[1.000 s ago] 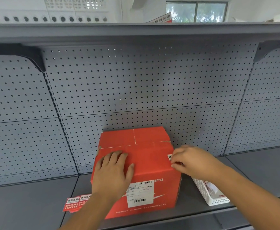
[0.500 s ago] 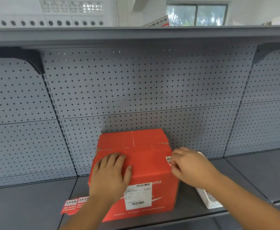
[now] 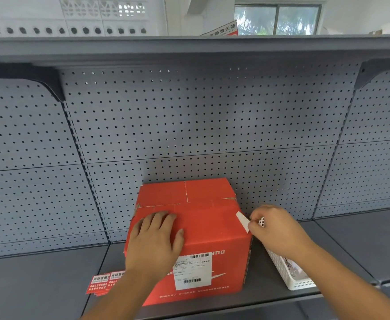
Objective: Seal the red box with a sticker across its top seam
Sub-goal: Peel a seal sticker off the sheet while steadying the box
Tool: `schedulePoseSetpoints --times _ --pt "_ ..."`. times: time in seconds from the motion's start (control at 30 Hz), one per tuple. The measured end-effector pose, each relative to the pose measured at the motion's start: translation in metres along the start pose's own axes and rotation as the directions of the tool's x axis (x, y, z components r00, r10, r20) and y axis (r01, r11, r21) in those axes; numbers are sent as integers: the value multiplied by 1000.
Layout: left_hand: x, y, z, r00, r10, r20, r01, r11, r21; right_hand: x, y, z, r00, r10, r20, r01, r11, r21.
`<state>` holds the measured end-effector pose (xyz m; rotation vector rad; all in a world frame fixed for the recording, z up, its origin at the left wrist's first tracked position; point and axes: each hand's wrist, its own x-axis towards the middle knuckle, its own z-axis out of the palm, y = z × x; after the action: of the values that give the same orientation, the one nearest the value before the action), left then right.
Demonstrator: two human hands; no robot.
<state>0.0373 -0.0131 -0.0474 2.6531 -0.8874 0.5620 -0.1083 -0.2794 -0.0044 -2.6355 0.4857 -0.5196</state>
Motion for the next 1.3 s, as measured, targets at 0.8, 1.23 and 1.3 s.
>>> schedulePoseSetpoints --times 0.8,1.23,1.3 --pt "0 2 -7 1000 6 10 -6 1000 -6 -25 61 -9 876 478 54 -451 777 438" --pt "23 6 -26 992 -25 124 57 962 -266 13 -15 -34 954 222 -202 -63 807 587" --pt "32 13 -35 991 -23 135 90 854 -513 23 -41 -30 964 109 -242 44 833 551"
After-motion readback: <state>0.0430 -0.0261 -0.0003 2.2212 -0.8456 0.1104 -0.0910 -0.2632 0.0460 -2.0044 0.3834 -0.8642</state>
